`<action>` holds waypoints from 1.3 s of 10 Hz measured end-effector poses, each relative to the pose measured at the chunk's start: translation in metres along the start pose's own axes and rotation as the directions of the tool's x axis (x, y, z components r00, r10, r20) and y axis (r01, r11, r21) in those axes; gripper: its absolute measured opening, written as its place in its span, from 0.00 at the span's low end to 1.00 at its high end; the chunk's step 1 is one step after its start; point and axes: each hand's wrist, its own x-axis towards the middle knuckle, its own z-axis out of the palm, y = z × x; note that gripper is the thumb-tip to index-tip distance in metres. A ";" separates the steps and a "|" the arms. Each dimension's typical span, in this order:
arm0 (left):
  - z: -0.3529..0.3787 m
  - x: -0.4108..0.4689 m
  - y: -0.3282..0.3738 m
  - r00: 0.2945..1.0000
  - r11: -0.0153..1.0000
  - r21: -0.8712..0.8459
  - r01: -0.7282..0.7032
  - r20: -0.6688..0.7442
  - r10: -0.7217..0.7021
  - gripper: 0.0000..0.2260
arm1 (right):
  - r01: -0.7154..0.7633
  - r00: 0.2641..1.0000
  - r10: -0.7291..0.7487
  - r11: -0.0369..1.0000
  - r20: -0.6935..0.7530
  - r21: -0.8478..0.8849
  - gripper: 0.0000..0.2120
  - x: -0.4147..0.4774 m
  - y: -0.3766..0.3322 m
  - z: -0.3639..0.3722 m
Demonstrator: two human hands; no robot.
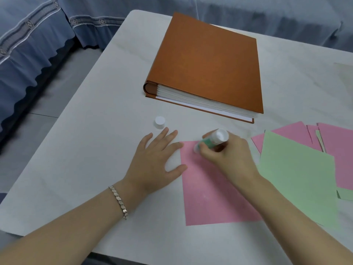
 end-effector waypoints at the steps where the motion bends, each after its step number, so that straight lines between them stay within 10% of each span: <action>1: 0.001 0.000 0.000 1.000 1.000 -0.015 0.005 -0.019 -0.005 0.24 | 0.043 0.997 -0.042 0.999 0.058 -0.022 0.04 0.008 -0.009 0.018; 11: 0.001 -0.001 0.001 1.000 0.999 0.032 0.008 -0.026 -0.007 0.25 | -0.054 0.991 0.045 0.996 -0.124 -0.071 0.12 0.009 0.019 -0.042; 13: 0.001 0.000 0.001 0.999 1.000 -0.012 0.026 -0.032 -0.026 0.26 | -0.003 0.999 0.004 1.000 0.043 -0.011 0.03 0.015 -0.004 0.012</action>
